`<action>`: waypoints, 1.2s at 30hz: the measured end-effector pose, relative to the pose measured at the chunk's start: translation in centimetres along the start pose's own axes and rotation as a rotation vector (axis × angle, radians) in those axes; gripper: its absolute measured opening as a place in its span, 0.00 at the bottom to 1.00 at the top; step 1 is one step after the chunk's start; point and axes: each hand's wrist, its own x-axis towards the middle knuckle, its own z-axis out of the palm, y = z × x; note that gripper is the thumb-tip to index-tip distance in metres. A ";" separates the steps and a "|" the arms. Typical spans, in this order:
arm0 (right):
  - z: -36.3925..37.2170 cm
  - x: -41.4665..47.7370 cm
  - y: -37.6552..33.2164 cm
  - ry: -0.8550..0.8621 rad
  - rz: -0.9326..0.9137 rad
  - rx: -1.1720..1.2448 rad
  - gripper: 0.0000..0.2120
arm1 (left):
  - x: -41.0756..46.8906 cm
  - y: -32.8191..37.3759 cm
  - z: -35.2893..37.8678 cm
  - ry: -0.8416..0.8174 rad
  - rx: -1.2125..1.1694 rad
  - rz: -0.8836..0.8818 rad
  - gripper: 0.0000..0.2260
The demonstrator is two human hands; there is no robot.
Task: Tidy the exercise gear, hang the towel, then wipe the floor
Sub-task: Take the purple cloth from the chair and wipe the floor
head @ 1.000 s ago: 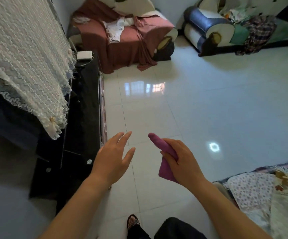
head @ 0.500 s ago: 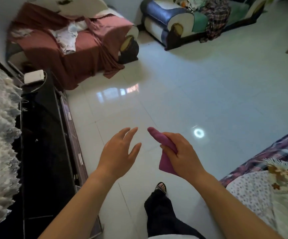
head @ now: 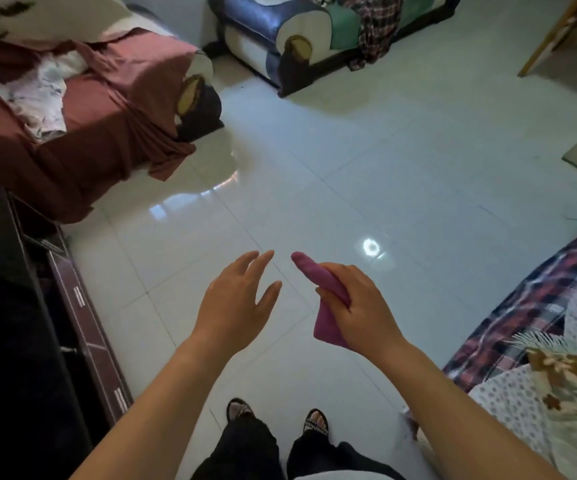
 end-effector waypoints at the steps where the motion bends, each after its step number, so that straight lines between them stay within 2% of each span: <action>1: 0.1 1.2 0.2 0.007 0.009 -0.001 0.13 | 1.5 -0.2 -0.1 -0.007 -0.003 0.018 0.24; 9: 0.8 12.3 1.9 0.101 0.175 -0.019 0.13 | 15.9 -3.0 -1.2 -0.123 0.012 0.146 0.24; 14: -0.3 19.4 1.9 0.259 0.305 -0.024 0.12 | 25.5 -4.0 -3.2 -0.214 0.046 0.271 0.24; 22: -2.6 27.3 5.3 0.455 0.408 -0.028 0.13 | 37.6 -3.1 -2.9 -0.250 0.075 0.417 0.23; 29: -2.5 32.6 12.8 0.435 0.447 -0.005 0.13 | 44.7 -2.9 3.2 -0.316 0.147 0.464 0.23; 36: 3.0 36.6 25.8 0.466 0.531 -0.037 0.13 | 52.8 -6.1 16.2 -0.341 0.169 0.521 0.23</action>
